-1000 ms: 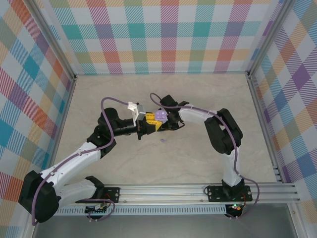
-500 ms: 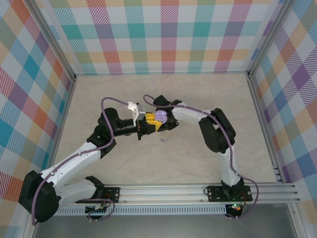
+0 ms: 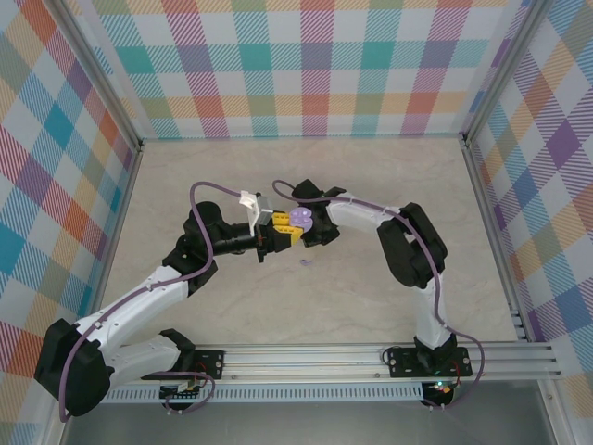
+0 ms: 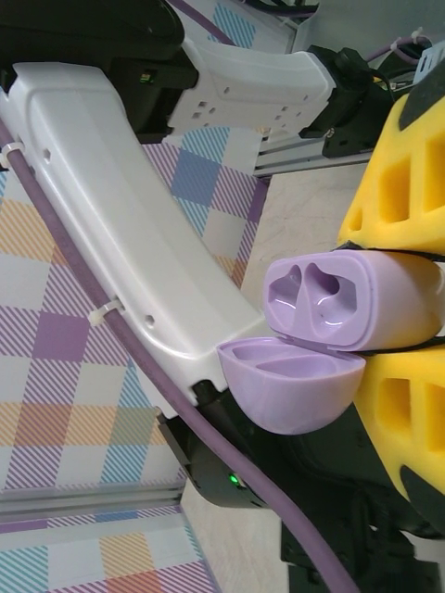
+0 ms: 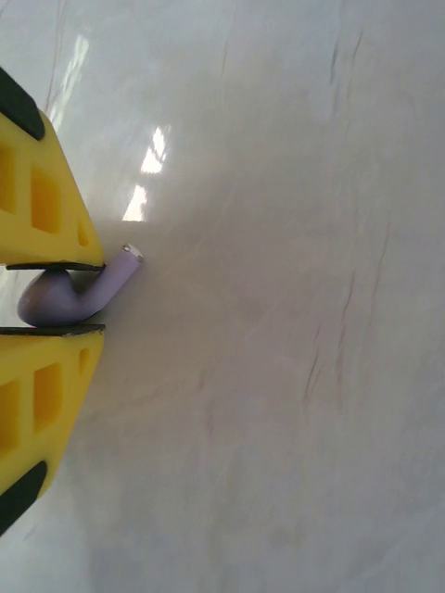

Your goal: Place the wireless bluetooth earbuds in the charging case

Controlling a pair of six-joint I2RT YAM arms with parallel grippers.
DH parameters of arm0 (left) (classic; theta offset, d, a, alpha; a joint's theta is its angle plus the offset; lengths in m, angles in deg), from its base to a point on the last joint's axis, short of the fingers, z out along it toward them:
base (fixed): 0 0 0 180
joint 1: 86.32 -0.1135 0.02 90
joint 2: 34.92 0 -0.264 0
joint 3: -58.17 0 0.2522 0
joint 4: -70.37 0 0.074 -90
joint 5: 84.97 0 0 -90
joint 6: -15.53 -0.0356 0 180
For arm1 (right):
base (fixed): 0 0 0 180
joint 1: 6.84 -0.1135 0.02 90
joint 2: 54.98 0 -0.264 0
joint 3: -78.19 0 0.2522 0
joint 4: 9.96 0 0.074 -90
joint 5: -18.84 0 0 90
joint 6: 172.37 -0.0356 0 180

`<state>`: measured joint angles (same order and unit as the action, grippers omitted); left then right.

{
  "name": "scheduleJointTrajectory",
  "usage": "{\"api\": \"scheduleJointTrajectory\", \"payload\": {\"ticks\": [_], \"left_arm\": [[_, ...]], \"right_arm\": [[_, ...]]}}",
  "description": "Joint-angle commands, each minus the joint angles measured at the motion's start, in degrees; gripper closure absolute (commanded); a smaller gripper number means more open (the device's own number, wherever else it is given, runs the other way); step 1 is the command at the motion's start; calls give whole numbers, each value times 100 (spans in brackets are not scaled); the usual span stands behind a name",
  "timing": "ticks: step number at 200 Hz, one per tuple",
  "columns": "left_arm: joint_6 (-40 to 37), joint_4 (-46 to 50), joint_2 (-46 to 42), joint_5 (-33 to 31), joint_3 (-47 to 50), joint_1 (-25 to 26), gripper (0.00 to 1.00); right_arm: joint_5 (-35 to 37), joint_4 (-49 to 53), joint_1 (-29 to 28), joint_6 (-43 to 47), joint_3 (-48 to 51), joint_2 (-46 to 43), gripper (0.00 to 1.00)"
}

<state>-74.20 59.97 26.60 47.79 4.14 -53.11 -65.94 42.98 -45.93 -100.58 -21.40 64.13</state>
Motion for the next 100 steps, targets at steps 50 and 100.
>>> {"api": "scheduleJointTrajectory", "payload": {"ticks": [50,100], "left_arm": [[3,-52,-144,-23,2,-52,79],[10,12,-154,-27,-25,-51,79]], "right_arm": [[152,306,453,530,742,-449,76],[-49,283,455,355,741,-611,63]]}}
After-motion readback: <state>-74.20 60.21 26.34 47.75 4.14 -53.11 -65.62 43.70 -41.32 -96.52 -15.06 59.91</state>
